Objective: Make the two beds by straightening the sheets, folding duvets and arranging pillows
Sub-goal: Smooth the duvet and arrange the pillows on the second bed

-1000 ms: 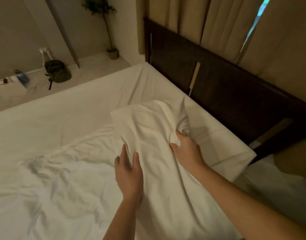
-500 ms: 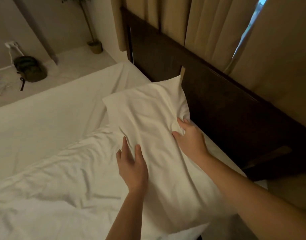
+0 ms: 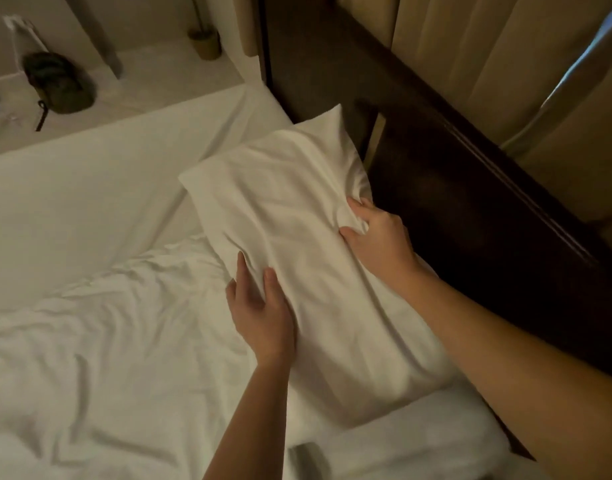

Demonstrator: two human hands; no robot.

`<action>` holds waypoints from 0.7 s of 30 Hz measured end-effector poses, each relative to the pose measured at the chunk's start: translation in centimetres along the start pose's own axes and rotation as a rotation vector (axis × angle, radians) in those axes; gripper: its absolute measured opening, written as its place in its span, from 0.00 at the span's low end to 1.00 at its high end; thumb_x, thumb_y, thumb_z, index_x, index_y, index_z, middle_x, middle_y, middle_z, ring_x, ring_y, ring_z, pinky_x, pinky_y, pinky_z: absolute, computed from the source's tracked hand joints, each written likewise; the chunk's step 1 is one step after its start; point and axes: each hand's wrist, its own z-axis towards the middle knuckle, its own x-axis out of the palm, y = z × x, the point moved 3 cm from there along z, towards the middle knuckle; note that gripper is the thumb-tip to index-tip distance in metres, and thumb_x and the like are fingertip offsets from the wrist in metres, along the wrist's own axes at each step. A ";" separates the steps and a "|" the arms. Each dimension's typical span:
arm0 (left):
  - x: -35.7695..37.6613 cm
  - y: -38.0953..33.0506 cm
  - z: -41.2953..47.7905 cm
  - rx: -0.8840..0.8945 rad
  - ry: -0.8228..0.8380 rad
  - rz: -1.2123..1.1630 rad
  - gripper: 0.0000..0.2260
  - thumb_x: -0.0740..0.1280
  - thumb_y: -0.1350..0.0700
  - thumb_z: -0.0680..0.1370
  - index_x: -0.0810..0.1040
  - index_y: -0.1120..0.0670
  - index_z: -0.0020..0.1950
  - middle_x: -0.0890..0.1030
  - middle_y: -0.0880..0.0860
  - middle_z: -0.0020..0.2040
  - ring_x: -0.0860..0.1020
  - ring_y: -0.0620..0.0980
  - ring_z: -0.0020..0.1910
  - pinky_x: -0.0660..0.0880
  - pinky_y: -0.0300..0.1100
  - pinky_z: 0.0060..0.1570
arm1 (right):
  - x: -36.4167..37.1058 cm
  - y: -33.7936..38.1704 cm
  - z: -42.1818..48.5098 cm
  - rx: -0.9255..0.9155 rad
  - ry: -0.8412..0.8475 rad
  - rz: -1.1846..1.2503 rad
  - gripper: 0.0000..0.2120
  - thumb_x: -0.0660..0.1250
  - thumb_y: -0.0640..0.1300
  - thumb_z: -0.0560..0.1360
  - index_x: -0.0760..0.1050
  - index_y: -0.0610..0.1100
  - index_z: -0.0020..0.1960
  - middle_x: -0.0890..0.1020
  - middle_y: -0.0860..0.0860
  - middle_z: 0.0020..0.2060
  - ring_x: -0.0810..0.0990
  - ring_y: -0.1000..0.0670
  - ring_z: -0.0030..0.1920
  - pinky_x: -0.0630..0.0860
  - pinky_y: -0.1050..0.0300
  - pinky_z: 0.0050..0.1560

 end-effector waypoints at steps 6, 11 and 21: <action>6.1 5.3 1.7 -0.002 0.130 0.210 0.28 0.61 0.41 0.82 0.58 0.40 0.82 0.70 0.51 0.74 0.69 0.51 0.73 0.67 0.45 0.71 | 2.7 -6.5 4.4 0.005 -0.013 -0.085 0.29 0.69 0.47 0.77 0.66 0.50 0.77 0.65 0.47 0.77 0.69 0.44 0.73 0.69 0.49 0.72; 8.8 10.5 0.0 0.088 0.433 0.639 0.33 0.54 0.36 0.84 0.48 0.45 0.85 0.50 0.58 0.84 0.55 0.62 0.82 0.59 0.58 0.78 | 8.8 -12.3 2.9 0.095 0.180 -0.435 0.35 0.60 0.57 0.80 0.50 0.49 0.81 0.52 0.43 0.81 0.54 0.38 0.79 0.58 0.41 0.77; 7.5 12.8 1.1 0.196 0.726 0.629 0.31 0.58 0.41 0.85 0.50 0.46 0.85 0.49 0.59 0.84 0.51 0.61 0.82 0.53 0.54 0.80 | 13.1 -16.0 -0.2 0.132 0.372 -0.514 0.36 0.54 0.66 0.79 0.46 0.55 0.81 0.51 0.47 0.81 0.52 0.41 0.79 0.55 0.41 0.76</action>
